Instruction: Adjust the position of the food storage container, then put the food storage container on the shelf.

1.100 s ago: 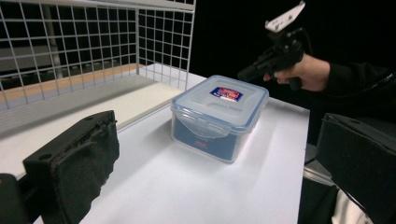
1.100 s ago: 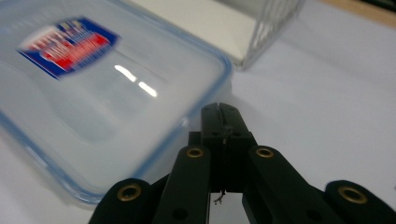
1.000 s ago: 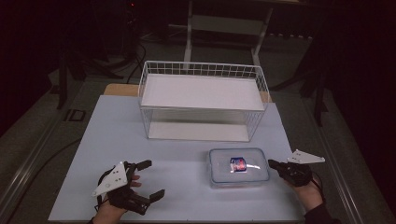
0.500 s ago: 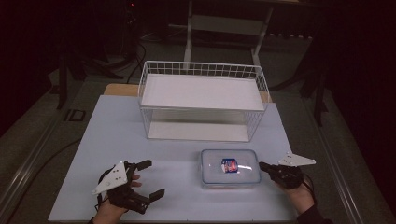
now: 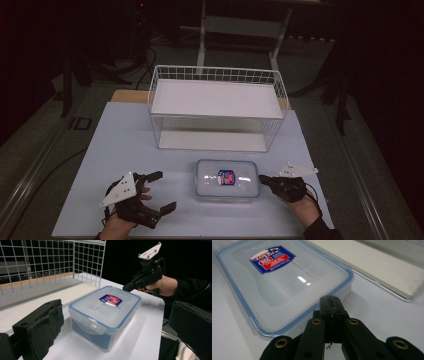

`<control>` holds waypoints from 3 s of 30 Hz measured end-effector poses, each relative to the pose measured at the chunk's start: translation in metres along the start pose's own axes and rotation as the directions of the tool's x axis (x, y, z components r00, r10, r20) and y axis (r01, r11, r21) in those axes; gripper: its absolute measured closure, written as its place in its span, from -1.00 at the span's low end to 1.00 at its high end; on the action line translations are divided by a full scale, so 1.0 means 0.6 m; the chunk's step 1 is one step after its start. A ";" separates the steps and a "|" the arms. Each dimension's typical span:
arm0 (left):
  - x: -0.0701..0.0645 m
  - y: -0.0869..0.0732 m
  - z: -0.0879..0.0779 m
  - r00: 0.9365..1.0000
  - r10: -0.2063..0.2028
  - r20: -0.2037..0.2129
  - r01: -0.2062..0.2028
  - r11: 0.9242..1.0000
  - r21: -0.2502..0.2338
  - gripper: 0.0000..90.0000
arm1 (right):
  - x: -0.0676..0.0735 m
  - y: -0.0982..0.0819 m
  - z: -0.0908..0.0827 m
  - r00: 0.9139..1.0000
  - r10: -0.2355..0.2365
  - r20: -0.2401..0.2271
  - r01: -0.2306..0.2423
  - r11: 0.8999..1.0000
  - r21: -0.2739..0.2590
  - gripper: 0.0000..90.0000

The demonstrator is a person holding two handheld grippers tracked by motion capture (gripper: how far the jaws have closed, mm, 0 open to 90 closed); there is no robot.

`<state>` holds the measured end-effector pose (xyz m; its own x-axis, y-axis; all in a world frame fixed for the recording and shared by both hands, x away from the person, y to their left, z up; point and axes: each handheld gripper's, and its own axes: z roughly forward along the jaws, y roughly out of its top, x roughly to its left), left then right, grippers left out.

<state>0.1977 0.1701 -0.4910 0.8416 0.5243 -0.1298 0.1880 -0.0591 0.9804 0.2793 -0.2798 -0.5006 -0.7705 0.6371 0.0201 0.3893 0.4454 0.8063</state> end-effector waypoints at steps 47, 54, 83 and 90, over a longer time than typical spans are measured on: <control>0.009 0.085 0.026 0.996 -0.036 -0.079 0.046 0.991 0.122 -1.00 | 0.053 0.083 -0.069 0.996 -0.084 0.020 0.086 0.924 -0.373 -0.67; 0.026 0.099 0.050 0.992 -0.100 -0.076 0.111 0.979 0.169 -1.00 | 0.061 0.099 -0.081 0.993 -0.115 0.020 0.114 0.921 -0.372 -0.54; 0.144 -0.013 0.135 0.716 -0.672 -0.188 0.675 0.598 0.432 -1.00 | 0.055 0.074 -0.026 0.991 0.083 -0.109 -0.105 0.971 -0.215 -0.78; 0.156 -0.024 0.134 0.637 -0.753 -0.167 0.735 0.527 0.427 -0.63 | 0.043 0.066 -0.021 0.975 0.139 -0.173 -0.168 0.971 -0.168 -0.66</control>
<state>0.3145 0.1516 -0.5290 0.3103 0.5201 -0.7958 0.9336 -0.0090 0.3581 0.2686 -0.2535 -0.4609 -0.7846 0.5743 0.2336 0.4227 0.2199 0.8792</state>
